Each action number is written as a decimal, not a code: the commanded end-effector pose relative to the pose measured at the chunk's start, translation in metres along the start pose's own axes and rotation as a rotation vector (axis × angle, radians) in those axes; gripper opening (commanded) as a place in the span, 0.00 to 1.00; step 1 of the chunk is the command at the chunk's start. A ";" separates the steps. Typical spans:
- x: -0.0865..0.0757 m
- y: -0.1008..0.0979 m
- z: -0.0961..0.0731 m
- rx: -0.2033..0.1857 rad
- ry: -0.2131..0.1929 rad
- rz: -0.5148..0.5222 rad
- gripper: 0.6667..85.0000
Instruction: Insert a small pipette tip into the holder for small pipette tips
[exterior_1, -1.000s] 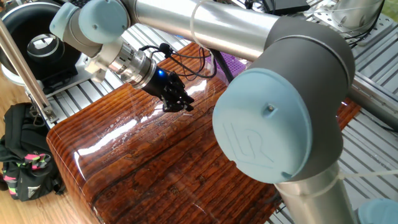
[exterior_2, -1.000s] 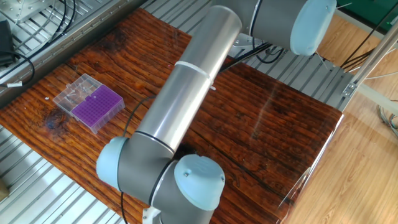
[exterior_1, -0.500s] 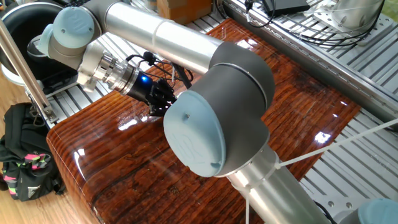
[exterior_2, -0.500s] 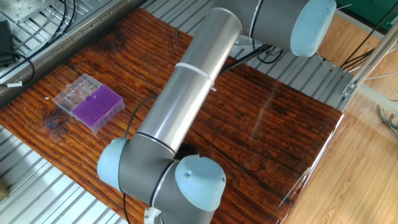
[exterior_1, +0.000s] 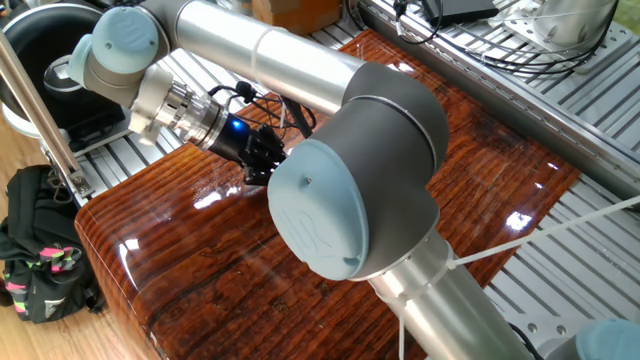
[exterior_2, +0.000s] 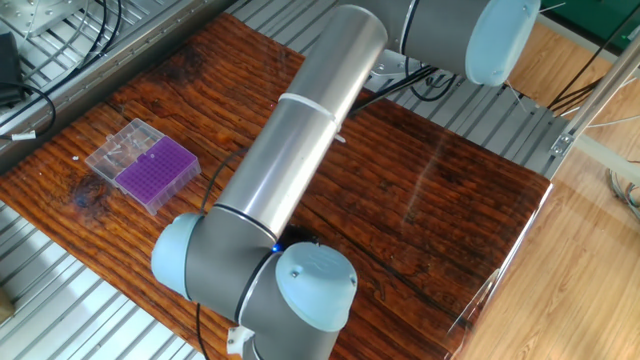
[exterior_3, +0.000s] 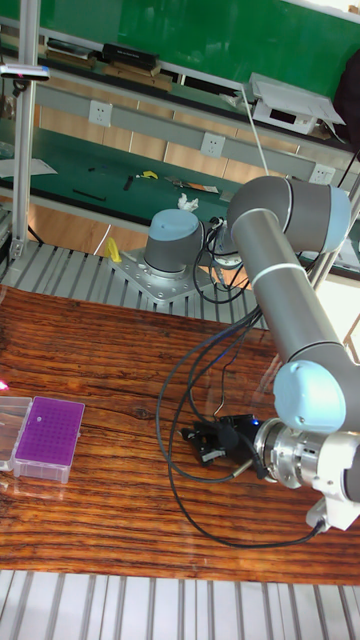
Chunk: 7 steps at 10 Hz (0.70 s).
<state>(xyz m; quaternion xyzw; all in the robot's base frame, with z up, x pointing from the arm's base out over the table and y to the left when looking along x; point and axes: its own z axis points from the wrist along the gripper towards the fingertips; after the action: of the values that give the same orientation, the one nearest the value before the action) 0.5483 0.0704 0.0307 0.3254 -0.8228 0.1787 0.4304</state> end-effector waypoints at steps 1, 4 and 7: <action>-0.004 -0.004 0.005 0.002 0.003 0.000 0.36; -0.012 0.001 0.004 -0.016 -0.003 -0.013 0.36; -0.015 0.004 -0.002 -0.020 0.005 -0.018 0.35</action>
<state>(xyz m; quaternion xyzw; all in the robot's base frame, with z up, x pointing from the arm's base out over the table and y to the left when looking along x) 0.5521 0.0738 0.0209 0.3275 -0.8206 0.1750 0.4345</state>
